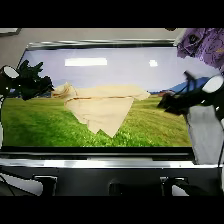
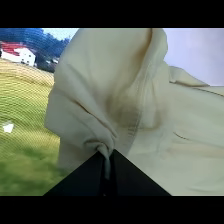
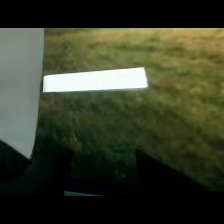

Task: Fold the clothes and pants, and hang the long-sleeved shirts on hangers.

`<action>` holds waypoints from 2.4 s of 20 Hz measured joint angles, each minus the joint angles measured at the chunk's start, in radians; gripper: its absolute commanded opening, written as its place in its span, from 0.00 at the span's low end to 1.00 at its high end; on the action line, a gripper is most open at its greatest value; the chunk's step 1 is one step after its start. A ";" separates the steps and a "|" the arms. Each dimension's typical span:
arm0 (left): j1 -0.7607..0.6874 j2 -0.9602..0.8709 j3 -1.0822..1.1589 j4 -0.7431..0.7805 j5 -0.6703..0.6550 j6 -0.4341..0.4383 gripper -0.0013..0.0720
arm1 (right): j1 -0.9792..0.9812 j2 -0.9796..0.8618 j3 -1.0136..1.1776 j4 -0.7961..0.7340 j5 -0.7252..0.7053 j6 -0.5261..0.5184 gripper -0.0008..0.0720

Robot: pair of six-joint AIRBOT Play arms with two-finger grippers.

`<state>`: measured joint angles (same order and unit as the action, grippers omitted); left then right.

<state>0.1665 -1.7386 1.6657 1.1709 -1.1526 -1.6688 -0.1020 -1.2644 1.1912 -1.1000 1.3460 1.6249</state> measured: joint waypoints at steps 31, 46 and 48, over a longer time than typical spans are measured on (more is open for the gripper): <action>0.002 0.001 0.000 0.001 -0.010 0.000 0.05 | 0.658 -0.225 -0.405 0.671 -0.857 -0.081 0.04; 0.121 0.352 0.395 -0.001 0.101 0.095 0.05 | 0.294 0.214 0.399 0.084 -0.548 -0.052 0.04; 0.159 0.487 0.374 -0.001 0.114 0.095 0.05 | 0.266 0.290 0.519 -0.021 -0.467 -0.021 0.04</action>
<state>0.3256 -1.2518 2.0399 1.1698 -1.0386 -1.5734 0.1635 -0.9741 1.7103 -1.1213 0.8787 1.6035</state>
